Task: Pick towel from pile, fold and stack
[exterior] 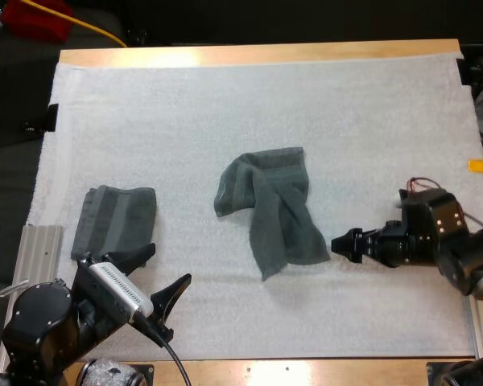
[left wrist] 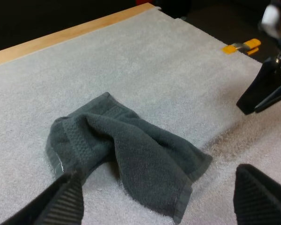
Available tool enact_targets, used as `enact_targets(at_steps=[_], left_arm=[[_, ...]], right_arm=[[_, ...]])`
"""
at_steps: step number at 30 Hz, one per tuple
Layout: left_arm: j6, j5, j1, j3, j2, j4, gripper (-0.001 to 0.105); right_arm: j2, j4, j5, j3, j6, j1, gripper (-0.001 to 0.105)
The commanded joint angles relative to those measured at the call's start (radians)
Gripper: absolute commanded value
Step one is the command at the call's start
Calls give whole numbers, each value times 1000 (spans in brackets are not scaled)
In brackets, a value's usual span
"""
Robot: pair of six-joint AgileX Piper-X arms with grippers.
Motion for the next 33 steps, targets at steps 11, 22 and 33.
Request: enact_targets(at_steps=[11, 22, 33], left_arm=[[-11, 6, -6, -11, 1, -3, 66], [-25, 21, -6, -11, 1, 5, 66], [-25, 21, -6, -11, 1, 5, 66]], right_arm=[[107, -479, -142, 231, 307, -6, 83], [322, -691, -205, 231, 428, -6, 80], [424, -813, -243, 231, 536, -6, 80]])
